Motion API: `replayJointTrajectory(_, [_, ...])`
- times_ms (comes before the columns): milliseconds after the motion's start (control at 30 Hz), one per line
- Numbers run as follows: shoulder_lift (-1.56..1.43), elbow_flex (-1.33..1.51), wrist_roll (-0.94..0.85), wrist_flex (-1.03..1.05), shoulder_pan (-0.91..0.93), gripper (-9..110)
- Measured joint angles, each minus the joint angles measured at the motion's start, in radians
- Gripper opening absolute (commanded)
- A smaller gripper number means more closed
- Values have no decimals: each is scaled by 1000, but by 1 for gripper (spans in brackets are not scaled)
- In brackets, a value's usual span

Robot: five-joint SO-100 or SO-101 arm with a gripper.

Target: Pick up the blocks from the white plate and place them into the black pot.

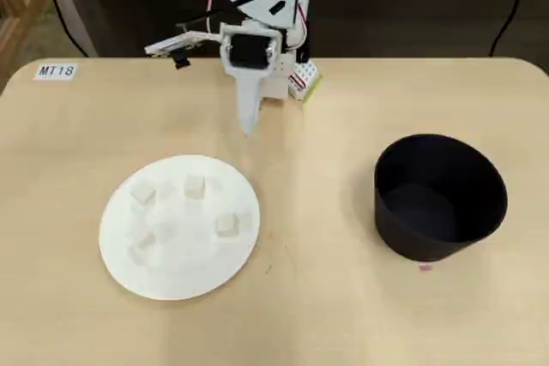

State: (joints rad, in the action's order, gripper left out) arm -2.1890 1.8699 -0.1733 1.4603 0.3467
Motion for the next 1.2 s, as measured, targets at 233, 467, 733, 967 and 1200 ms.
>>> replayJointTrajectory(233, [199,-51,-37,54,313,-2])
replayJointTrajectory(467, [422,-126,-66,21,403,4])
replayJointTrajectory(733, [600,-265,-115,-15,399,31])
replayJointTrajectory(967, [640,-268,-89,-77,400,38])
replayJointTrajectory(1200, [723,-268,-66,-156,385,38])
